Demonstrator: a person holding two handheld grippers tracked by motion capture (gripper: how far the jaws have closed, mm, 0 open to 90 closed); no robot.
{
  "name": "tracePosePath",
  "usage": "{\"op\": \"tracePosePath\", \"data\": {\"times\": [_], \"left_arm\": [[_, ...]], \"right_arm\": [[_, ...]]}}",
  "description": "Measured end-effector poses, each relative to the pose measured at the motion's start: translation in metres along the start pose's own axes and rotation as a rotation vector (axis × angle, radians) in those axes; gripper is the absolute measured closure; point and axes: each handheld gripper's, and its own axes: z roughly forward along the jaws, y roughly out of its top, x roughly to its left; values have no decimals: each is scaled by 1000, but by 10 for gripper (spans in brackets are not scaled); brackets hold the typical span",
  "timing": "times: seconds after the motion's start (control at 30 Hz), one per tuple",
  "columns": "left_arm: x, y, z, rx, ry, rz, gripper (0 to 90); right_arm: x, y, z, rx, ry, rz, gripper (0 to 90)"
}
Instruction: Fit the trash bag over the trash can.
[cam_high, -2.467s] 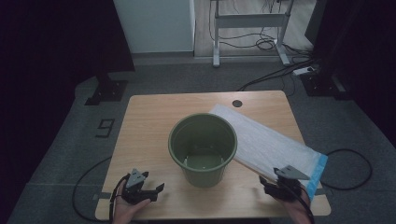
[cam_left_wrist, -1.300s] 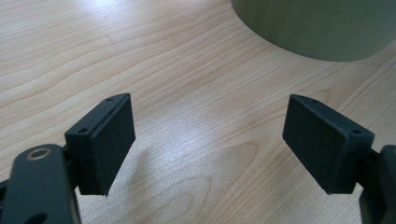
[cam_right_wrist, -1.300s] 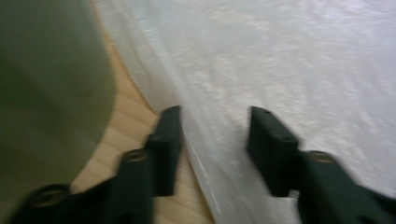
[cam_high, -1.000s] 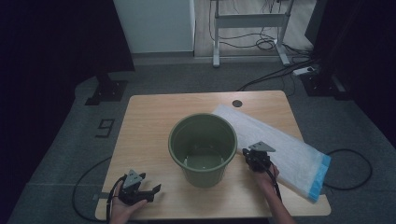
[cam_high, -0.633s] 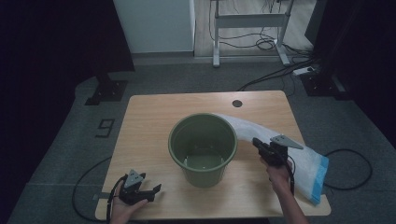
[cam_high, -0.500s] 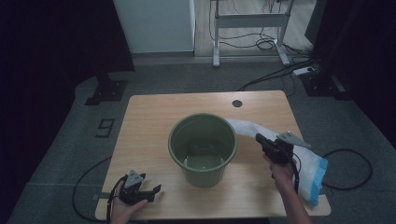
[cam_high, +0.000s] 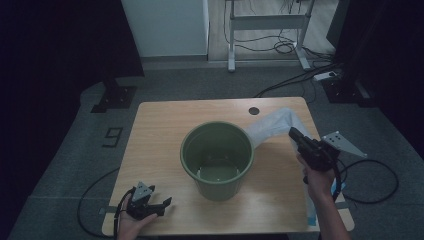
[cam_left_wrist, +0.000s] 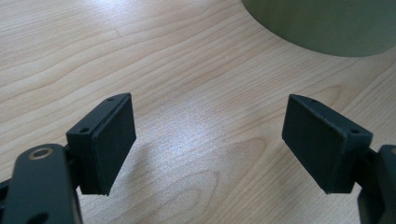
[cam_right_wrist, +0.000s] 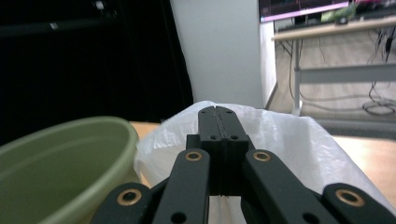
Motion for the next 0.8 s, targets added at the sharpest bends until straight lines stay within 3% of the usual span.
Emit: {"op": "tracePosePath", "data": {"times": [0.23, 0.3, 0.57, 0.8], "left_arm": [[1, 0, -2, -10, -1, -10, 171], [1, 0, -2, -9, -2, -9, 171], [0, 0, 0, 3, -2, -1, 173], [0, 0, 0, 3, -5, -1, 173]], "right_arm": [[10, 25, -14, -55, 16, -15, 892], [17, 40, -19, -84, 25, -40, 892], [33, 69, -24, -109, 46, -80, 891], [57, 108, -33, -165, 72, -132, 892]]}}
